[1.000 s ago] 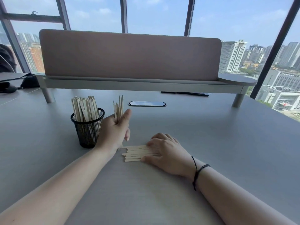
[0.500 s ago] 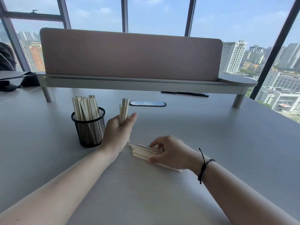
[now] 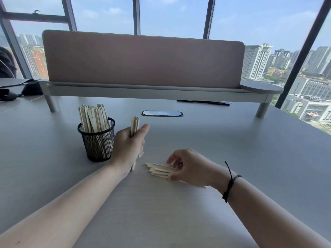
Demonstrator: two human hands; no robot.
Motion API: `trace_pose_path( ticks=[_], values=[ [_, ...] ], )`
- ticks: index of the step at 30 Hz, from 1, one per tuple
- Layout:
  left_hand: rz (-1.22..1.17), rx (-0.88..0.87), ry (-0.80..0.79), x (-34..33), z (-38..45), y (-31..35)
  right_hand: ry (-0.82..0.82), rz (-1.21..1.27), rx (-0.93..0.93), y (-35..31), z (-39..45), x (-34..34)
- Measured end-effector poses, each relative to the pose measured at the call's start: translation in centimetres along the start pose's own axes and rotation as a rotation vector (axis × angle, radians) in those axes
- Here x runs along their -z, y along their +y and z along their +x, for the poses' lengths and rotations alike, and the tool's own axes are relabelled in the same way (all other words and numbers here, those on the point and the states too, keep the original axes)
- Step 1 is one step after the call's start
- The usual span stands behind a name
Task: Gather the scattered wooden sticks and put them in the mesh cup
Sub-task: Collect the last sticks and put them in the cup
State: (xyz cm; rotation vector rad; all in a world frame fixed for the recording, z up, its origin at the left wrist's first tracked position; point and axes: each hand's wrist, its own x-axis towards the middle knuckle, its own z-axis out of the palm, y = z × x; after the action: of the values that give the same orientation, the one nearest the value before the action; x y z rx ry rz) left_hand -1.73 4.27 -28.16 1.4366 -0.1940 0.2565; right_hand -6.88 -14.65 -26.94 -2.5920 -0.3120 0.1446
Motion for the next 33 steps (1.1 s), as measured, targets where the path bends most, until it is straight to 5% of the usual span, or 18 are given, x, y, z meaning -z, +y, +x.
trace_pose_path(
  ticks=[33],
  values=[
    [0.049,0.024,-0.048,0.0,-0.2,-0.2,-0.104,-0.081,0.013,-0.9,-1.3,0.6]
  ],
)
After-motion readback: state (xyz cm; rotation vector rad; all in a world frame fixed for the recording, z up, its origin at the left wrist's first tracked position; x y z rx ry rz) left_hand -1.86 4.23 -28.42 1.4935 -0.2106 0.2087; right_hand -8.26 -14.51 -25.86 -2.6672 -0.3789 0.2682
